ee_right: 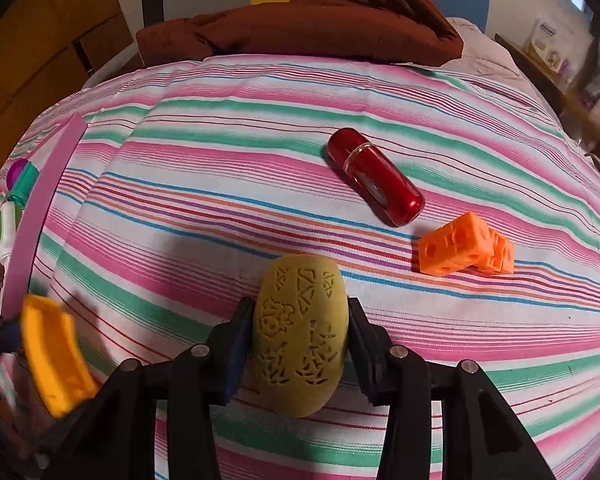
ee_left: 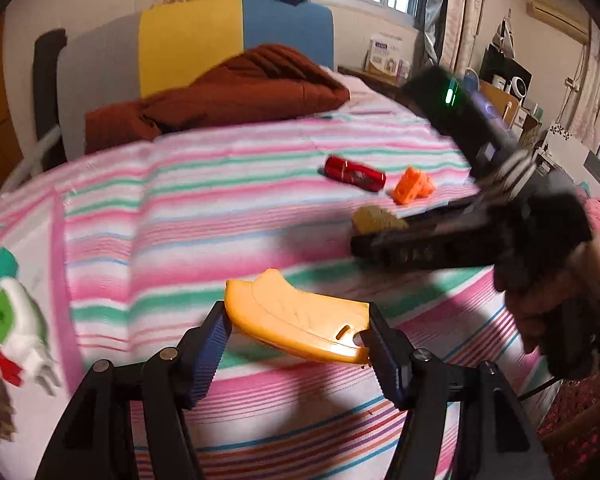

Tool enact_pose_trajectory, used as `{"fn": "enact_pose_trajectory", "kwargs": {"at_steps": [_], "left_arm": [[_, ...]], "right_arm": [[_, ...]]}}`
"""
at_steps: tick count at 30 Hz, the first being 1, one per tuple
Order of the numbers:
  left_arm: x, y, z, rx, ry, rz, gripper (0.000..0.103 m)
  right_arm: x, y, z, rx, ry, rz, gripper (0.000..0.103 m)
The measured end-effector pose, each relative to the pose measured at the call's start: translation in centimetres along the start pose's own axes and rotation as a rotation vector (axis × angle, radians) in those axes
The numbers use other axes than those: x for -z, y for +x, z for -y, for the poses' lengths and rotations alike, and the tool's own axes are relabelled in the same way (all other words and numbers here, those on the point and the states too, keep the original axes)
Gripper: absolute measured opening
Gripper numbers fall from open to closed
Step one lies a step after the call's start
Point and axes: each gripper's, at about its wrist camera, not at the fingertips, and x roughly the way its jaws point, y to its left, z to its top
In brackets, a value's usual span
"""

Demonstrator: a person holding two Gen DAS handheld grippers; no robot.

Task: Organize rigid objects
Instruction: 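Carry the cheese piece over the tray with the left gripper while the right gripper holds the sponge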

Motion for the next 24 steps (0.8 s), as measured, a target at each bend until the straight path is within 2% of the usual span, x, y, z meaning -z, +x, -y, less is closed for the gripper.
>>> {"fn": "enact_pose_trajectory", "kwargs": {"at_steps": [13,24], "left_arm": [[-1.4,-5.8,-2.3,-0.061,-0.058,0.075,0.066],[-0.9,-8.4,-5.3,-0.121,-0.105,0.1,0.066]], "right_arm": [[-0.2,0.4,-0.2,0.026,-0.033,0.013,0.046],[-0.5,0.9,-0.7,0.044,-0.057,0.022,0.045]]}}
